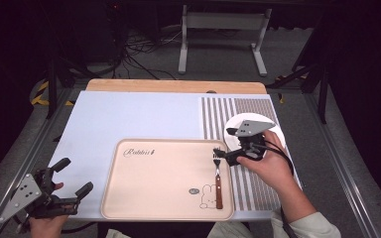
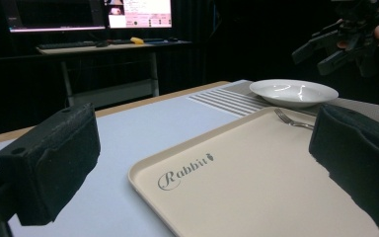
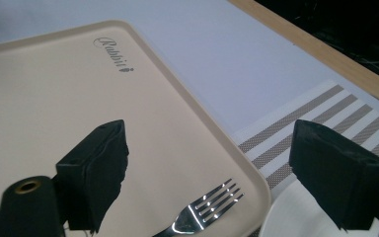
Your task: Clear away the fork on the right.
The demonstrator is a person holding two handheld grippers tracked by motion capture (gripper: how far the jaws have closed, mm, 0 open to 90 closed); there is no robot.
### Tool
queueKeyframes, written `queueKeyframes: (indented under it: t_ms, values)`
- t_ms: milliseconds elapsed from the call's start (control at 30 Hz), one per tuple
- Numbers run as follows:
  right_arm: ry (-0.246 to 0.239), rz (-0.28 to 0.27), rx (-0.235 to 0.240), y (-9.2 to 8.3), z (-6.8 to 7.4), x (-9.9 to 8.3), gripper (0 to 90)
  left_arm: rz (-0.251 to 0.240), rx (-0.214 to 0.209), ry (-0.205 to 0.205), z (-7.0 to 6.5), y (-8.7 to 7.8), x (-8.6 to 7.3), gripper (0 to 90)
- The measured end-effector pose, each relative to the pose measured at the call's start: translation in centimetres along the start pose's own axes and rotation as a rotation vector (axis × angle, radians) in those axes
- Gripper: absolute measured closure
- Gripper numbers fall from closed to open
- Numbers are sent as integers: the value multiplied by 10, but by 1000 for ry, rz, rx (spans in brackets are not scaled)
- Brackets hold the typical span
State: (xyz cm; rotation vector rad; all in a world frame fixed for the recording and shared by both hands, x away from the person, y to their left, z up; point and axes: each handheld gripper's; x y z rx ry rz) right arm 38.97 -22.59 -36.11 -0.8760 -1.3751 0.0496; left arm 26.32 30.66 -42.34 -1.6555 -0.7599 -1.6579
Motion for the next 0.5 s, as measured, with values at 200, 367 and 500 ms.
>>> queueKeyframes:
  t_ms: [200,367,500]
  values:
    - [6,-107,-34,-28,1,-16,156,0,1,0,0,0,0,0]
    - [5,-207,-66,-51,5,-40,145,0,2,-1,0,0,0,0]
    - [49,-325,-107,-75,7,-78,144,2,3,0,0,0,0,0]
Point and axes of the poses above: each handheld gripper's, and its own axes: y roughly forward along the jaws, x roughly out of its top, z roughly to its left, and after that the axes turned 5 degrees about x, right-handed
